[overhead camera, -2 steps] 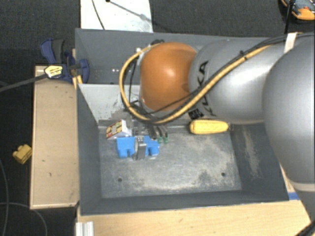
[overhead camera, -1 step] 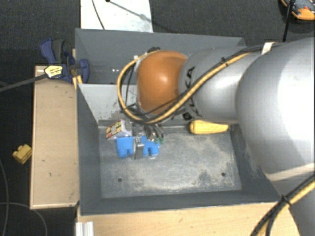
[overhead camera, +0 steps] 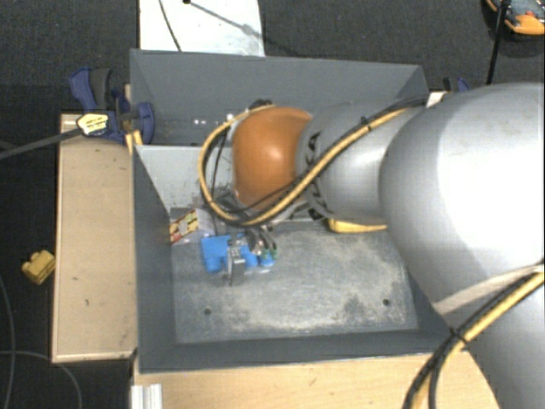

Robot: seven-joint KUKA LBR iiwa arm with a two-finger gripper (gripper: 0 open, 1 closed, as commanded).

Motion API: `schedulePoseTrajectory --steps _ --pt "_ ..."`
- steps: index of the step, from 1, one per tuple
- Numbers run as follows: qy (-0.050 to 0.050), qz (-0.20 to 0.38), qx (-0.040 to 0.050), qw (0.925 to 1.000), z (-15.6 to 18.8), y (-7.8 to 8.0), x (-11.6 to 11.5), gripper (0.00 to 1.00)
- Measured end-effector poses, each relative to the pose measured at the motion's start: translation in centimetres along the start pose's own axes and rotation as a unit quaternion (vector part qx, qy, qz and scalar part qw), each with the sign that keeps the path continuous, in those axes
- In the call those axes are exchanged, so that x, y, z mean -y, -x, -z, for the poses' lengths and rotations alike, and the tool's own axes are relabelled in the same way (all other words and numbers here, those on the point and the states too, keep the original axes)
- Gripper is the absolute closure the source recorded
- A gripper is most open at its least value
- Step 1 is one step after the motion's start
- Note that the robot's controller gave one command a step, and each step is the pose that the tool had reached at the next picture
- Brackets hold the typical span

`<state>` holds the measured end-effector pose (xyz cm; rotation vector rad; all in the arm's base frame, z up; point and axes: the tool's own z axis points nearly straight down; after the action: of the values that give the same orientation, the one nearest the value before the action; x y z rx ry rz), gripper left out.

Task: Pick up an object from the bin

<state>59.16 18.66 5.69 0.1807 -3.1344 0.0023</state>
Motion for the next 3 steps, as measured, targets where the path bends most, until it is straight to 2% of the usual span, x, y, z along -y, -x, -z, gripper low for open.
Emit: schedulePoseTrajectory --steps 1,2,3 --pt "0.002 -0.133 0.0014 0.9911 1.3 -0.3 0.0 1.0" --pt "0.002 -0.134 0.0014 0.991 1.3 -0.3 0.0 1.0" --pt "0.0 -0.089 -0.0003 0.996 5.1 -1.3 -0.2 1.0"
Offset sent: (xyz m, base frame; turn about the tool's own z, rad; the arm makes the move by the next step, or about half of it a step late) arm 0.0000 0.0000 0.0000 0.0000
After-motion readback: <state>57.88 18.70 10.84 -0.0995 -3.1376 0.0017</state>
